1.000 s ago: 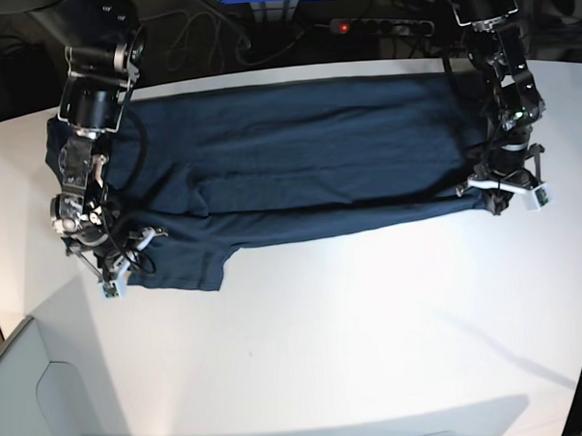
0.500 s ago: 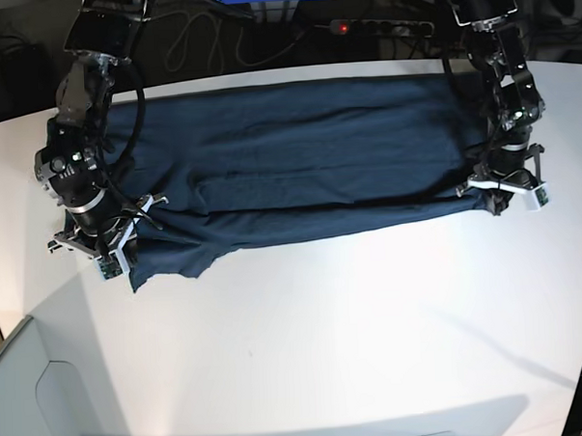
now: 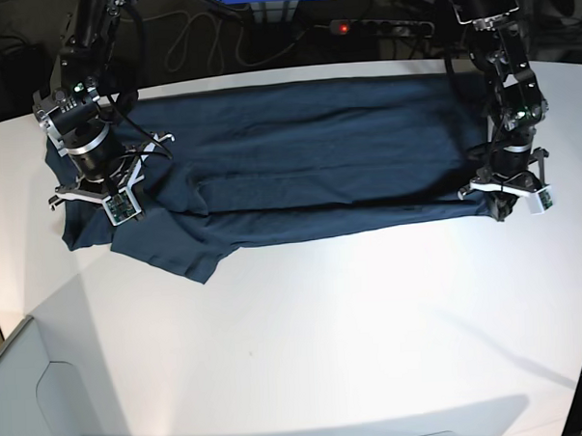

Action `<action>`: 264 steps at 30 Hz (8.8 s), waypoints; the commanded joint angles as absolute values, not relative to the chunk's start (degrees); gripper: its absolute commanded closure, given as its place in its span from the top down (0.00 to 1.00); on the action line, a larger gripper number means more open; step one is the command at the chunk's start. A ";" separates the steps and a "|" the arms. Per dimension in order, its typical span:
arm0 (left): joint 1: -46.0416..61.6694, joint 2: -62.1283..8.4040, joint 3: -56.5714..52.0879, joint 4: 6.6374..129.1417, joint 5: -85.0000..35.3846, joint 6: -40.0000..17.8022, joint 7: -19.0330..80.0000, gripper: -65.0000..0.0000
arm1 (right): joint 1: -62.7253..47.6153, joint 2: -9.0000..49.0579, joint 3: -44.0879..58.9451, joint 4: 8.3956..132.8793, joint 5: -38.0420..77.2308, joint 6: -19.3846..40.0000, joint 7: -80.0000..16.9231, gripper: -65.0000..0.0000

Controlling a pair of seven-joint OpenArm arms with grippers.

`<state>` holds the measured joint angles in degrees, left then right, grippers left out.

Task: Fold the T-shirt properly
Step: 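Pull the folded fabric with the right gripper toward the shoulder edge, then hold the strip ends with both grippers and smooth the fold flat, then adjust the left gripper's grasp on the strip end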

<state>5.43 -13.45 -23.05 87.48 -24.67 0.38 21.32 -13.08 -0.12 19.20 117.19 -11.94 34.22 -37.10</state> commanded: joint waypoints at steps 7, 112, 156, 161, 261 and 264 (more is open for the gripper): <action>4.79 -14.11 -22.99 88.13 -24.84 0.31 20.09 0.00 | -12.35 0.31 19.47 117.93 -11.47 34.86 -35.65 0.52; 8.84 -14.73 -23.52 94.37 -24.84 -0.04 19.56 0.00 | -16.22 5.93 31.25 106.68 -11.21 40.00 -28.88 0.00; 12.53 -15.34 -23.08 84.97 -25.19 -0.13 19.47 0.00 | -17.54 7.25 30.81 105.89 -11.47 40.00 -28.70 0.00; 12.26 -15.34 -23.08 85.41 -25.19 -0.13 19.82 0.00 | -17.36 8.31 30.81 104.75 -11.47 40.00 -28.62 0.00; 19.30 -8.57 -28.53 99.56 -24.84 0.22 20.09 0.58 | -12.35 7.87 26.33 92.35 -11.38 40.00 -26.51 0.22; 15.25 -8.66 -28.18 95.69 -24.75 0.22 20.09 0.58 | -12.26 7.78 26.33 92.35 -11.38 40.00 -26.51 0.22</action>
<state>15.29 -8.08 -27.97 94.67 -24.40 0.27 21.39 -12.62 7.27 26.17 91.48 -11.94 38.96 -27.38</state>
